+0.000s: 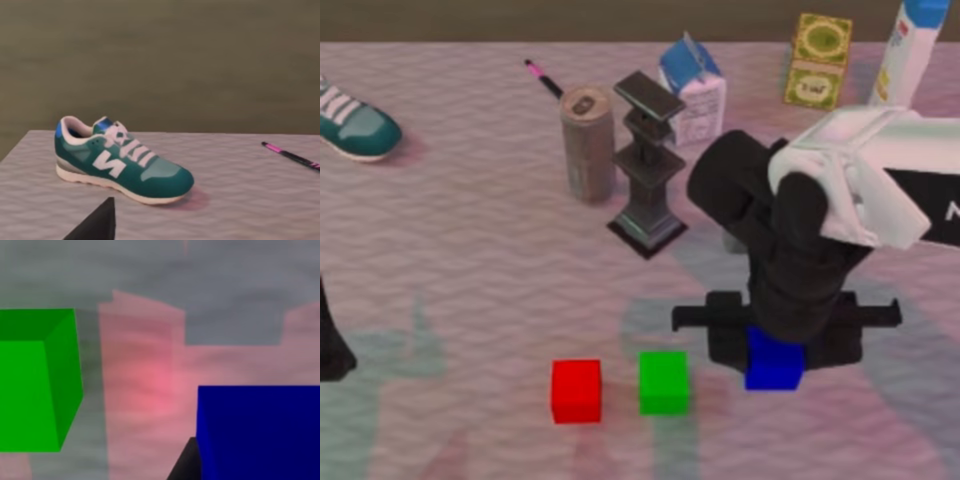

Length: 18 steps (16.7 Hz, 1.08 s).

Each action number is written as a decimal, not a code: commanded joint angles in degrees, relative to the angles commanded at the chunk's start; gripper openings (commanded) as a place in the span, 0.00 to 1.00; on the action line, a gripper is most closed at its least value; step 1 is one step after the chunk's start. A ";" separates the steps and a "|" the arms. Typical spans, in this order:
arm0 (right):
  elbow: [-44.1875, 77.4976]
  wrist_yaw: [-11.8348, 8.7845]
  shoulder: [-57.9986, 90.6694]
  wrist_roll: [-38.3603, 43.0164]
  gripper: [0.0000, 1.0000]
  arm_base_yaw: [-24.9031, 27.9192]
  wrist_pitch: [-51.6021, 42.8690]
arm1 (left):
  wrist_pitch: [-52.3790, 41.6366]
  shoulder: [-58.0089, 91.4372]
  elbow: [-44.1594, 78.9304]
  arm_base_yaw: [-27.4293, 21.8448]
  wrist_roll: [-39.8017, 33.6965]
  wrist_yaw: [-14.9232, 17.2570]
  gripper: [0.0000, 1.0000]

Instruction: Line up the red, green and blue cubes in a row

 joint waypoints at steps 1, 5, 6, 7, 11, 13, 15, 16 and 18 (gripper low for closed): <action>-1.40 0.00 0.84 0.02 0.00 0.04 2.47 | 0.00 0.00 0.00 0.00 0.00 0.00 1.00; -5.31 0.03 3.37 0.05 0.00 0.32 8.61 | 0.00 0.00 0.00 0.00 0.00 0.00 1.00; -5.37 0.03 3.43 0.06 0.00 0.34 8.71 | 0.00 0.00 0.00 0.00 0.00 0.00 1.00; -5.37 0.03 3.43 0.06 0.00 0.34 8.71 | 0.00 0.00 0.00 0.00 0.00 0.00 1.00; -5.37 0.03 3.43 0.06 0.15 0.34 8.71 | 0.00 0.00 0.00 0.00 0.00 0.00 1.00; -5.37 0.03 3.43 0.06 0.30 0.34 8.71 | 0.00 0.00 0.00 0.00 0.00 0.00 1.00; -5.37 0.03 3.43 0.06 0.45 0.34 8.71 | 0.00 0.00 0.00 0.00 0.00 0.00 1.00; -5.37 0.03 3.43 0.06 0.53 0.34 8.71 | 0.00 0.00 0.00 0.00 0.00 0.00 1.00; -5.37 0.03 3.43 0.06 0.68 0.34 8.71 | 0.00 0.00 0.00 0.00 0.00 0.00 1.00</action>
